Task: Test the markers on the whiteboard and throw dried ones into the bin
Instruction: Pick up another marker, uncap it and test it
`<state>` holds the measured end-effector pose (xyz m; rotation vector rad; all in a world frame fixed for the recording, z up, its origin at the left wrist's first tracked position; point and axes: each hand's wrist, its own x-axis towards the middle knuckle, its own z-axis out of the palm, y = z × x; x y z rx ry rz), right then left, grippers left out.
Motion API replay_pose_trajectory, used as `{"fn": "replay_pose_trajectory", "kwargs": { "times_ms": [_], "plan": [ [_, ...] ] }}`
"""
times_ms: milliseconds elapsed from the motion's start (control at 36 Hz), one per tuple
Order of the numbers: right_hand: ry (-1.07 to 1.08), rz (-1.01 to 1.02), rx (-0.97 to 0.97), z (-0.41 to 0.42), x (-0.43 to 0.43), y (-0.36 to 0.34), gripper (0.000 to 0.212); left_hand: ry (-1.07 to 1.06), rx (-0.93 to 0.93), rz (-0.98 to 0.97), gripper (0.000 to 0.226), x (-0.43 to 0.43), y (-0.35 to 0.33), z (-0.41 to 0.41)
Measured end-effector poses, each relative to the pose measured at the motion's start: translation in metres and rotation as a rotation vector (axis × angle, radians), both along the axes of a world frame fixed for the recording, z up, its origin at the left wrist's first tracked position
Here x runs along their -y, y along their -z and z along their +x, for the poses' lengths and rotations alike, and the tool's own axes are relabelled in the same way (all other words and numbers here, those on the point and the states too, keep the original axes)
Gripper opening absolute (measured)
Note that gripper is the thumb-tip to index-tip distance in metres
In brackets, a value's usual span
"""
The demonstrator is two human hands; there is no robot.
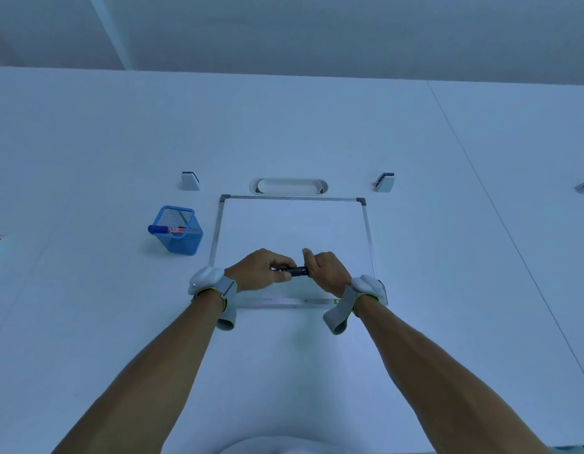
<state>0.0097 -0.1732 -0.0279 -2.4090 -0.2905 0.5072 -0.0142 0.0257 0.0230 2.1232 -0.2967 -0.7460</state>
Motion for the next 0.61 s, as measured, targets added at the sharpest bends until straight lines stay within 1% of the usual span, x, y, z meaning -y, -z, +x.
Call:
{"fn": "replay_pose_trajectory", "kwargs": {
  "times_ms": [28,56,83,111,139,167,194,222,306,333,389,444,528,611],
  "plan": [
    [0.023,-0.005,-0.004,0.002,0.005,-0.01,0.029,-0.022,-0.04,-0.012,0.021,-0.005,-0.001,0.002],
    [0.05,0.04,0.036,0.001,0.009,-0.012,0.028,-0.053,-0.073,-0.015,0.022,-0.013,-0.001,0.003],
    [0.068,0.02,0.081,-0.001,0.018,-0.012,0.027,-0.097,-0.098,-0.012,0.023,-0.022,-0.001,0.004],
    [0.116,0.034,0.053,-0.003,0.026,-0.016,0.019,-0.151,-0.113,-0.002,0.024,-0.034,0.0,0.005],
    [0.198,-0.045,0.057,-0.003,0.035,-0.021,0.033,-0.213,-0.123,0.005,0.025,-0.044,0.002,0.006],
    [0.223,-0.09,0.068,-0.002,0.042,-0.015,0.048,-0.278,-0.129,0.01,0.026,-0.053,0.004,0.006],
    [0.208,-0.108,0.009,-0.002,0.05,-0.009,0.054,-0.336,-0.131,0.016,0.027,-0.06,0.008,0.006],
    [0.172,-0.144,-0.012,-0.003,0.049,-0.009,0.055,-0.382,-0.13,0.018,0.028,-0.064,0.011,0.006],
    [0.017,-0.151,0.116,-0.01,0.044,-0.005,0.054,-0.451,-0.106,0.022,0.038,-0.059,0.018,0.003],
    [-0.028,-0.16,0.134,-0.01,0.042,-0.002,0.051,-0.459,-0.088,0.024,0.04,-0.055,0.019,0.002],
    [0.019,-0.12,0.089,-0.014,0.037,-0.002,0.037,-0.479,-0.049,0.03,0.039,-0.047,0.021,0.0],
    [0.058,-0.05,0.096,-0.013,0.033,0.0,0.028,-0.517,-0.014,0.018,0.029,-0.039,0.025,0.001],
    [0.123,-0.018,0.086,-0.011,0.032,0.004,0.027,-0.546,0.077,0.048,0.015,-0.027,0.025,0.005],
    [0.095,-0.056,0.127,-0.011,0.035,0.008,0.023,-0.51,0.162,0.095,0.019,-0.014,0.023,0.009]
  ]
}}
